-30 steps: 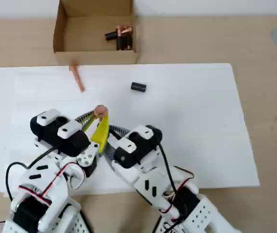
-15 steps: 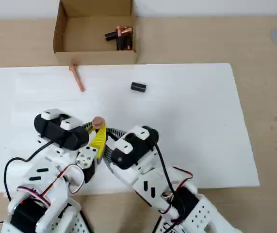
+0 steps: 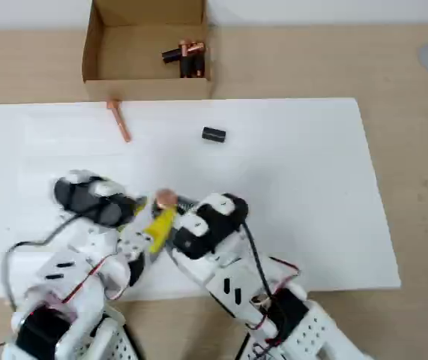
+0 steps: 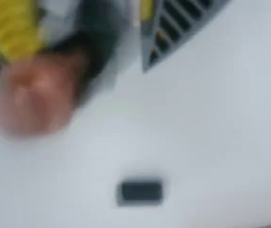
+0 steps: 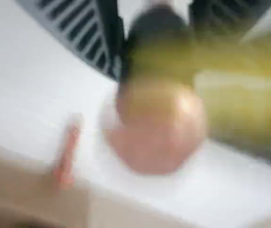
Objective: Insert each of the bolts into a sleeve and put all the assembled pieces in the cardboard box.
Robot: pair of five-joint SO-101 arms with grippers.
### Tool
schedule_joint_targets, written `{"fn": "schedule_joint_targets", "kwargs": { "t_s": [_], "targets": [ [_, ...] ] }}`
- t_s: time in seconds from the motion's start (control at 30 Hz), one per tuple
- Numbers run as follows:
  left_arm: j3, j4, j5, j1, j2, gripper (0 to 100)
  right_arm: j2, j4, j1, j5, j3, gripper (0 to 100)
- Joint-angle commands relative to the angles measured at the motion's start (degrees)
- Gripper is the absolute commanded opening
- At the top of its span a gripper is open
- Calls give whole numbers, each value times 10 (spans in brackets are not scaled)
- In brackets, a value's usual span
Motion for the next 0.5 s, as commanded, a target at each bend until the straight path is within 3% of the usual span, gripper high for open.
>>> {"fn": "schedule_joint_targets", "kwargs": {
  "t_s": [0.0, 0.23, 0.47],
  "targets": [
    [33, 40, -1, 6, 1, 285, -109, -20, -3, -3, -2, 11],
    [12, 44, -1, 0, 1, 289, -109, -19, 0, -1, -4, 11],
    [-111, 86, -1, -79, 1, 291, -108, -20, 32, 26, -9, 10]
  ]
}}
